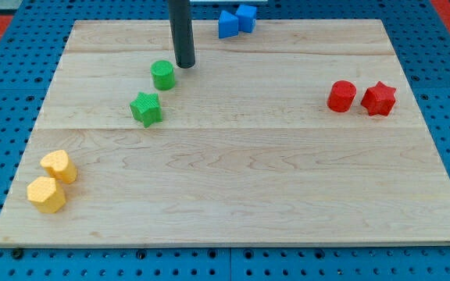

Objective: Separate the blue blocks at the top center

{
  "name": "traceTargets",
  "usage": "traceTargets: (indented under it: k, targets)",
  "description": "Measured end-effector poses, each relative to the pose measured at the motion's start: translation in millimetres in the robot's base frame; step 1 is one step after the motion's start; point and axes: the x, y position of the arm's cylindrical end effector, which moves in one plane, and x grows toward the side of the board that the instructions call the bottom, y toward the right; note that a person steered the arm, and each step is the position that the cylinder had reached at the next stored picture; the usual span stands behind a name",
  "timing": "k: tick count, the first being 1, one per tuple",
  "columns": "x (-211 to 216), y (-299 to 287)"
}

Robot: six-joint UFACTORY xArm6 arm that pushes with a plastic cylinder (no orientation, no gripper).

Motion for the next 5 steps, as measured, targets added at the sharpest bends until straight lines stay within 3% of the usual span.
traceTargets:
  k: [1, 2, 3, 4, 5]
  targets:
    - [-1, 65]
    - [-33, 151]
    - [-77, 186]
    - [-106, 169]
    - [-106, 135]
